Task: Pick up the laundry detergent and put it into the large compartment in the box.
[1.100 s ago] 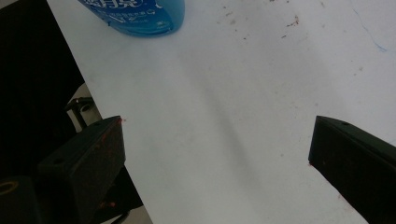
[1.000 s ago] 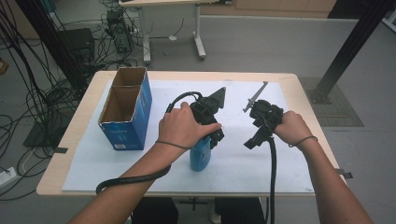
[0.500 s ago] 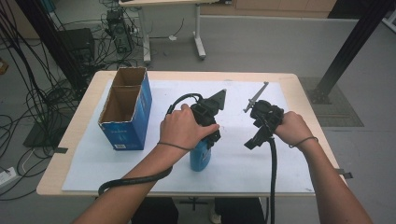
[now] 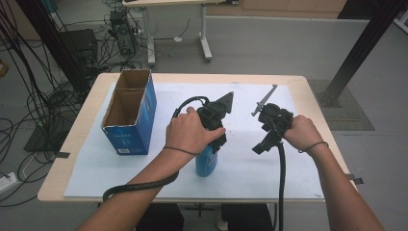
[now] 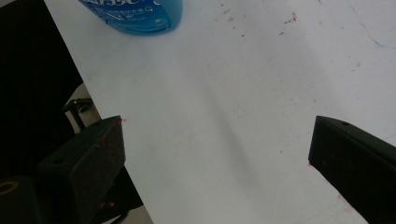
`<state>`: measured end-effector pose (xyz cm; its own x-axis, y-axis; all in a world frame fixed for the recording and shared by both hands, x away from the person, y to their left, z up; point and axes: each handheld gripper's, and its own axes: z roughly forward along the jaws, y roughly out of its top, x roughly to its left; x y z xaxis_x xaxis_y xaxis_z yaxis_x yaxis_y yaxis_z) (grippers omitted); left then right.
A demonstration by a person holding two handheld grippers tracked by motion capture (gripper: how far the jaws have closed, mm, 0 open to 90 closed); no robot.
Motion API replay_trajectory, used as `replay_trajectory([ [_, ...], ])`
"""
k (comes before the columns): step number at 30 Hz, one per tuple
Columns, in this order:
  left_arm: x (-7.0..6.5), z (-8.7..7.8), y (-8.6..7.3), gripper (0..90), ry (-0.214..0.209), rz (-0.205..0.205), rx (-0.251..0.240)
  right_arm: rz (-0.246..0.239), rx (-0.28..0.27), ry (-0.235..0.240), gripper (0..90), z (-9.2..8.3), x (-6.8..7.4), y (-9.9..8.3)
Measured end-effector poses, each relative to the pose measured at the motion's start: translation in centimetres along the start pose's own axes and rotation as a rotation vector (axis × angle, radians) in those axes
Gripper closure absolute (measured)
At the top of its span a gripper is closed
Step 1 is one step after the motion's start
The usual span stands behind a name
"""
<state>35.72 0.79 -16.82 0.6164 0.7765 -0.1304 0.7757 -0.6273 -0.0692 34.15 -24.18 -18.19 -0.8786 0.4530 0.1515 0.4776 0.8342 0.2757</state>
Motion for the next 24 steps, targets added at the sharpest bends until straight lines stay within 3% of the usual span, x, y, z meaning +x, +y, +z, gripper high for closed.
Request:
replay_trajectory([
  [24, 0.07, -0.01, -0.02, 35.6, -0.001, 0.004, -0.001, -0.001, 0.004, -0.015, 3.9, -0.11, 0.24, 0.4],
])
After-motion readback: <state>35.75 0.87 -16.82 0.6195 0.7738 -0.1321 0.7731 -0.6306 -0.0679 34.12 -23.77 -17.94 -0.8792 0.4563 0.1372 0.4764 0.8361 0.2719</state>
